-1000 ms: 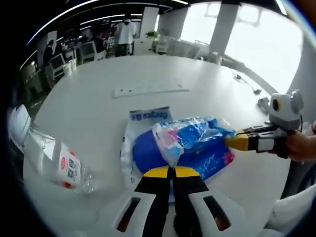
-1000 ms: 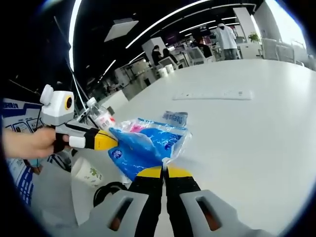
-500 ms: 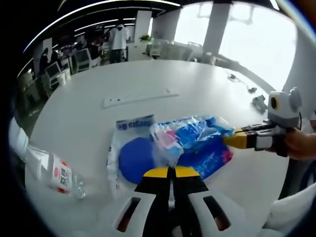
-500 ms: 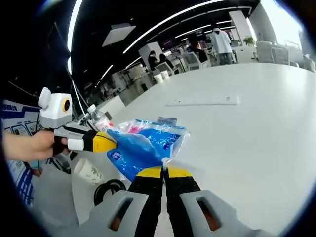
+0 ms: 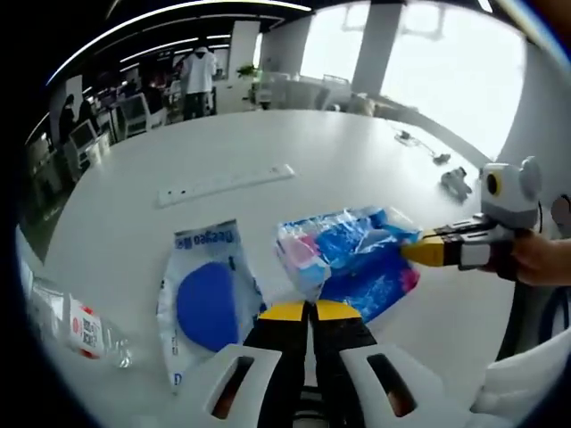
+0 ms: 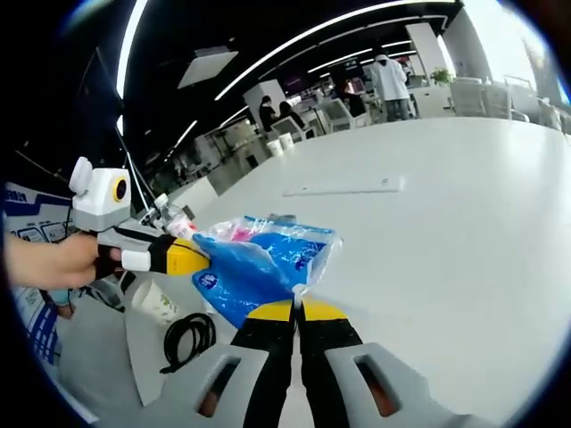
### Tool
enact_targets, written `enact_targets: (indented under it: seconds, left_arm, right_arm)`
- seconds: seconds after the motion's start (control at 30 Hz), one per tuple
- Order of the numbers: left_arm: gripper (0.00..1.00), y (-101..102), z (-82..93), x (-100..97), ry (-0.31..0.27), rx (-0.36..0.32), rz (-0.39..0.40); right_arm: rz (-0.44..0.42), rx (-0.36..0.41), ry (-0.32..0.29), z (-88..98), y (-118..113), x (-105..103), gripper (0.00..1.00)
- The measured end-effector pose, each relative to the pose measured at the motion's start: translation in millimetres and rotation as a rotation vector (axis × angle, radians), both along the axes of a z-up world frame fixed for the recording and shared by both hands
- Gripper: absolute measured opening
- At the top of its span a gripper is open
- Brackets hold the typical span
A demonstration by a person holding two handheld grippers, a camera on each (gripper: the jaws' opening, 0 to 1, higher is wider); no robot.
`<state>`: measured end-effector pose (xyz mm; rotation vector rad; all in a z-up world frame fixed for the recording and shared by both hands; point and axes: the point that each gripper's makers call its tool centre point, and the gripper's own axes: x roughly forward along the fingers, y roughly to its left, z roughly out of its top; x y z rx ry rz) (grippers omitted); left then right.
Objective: Arrange the tabletop items into an orderly group along one side of the table until the central work area is clear of visible clutter.
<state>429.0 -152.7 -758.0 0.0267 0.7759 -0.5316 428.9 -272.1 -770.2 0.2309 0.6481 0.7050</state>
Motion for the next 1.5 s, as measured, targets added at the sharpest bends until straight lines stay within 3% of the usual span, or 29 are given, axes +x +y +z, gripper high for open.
enact_targets:
  seconds: [0.67, 1.5]
  left_arm:
    - [0.0, -71.4, 3.6, 5.9, -0.006, 0.002, -0.119]
    - [0.0, -117.1, -6.2, 8.3, 0.028, 0.001, -0.167]
  right_arm:
    - [-0.092, -0.024, -0.004, 6.0, -70.3, 0.5, 0.0]
    - [-0.147, -0.045, 0.008, 1.8, -116.5, 7.3, 0.0]
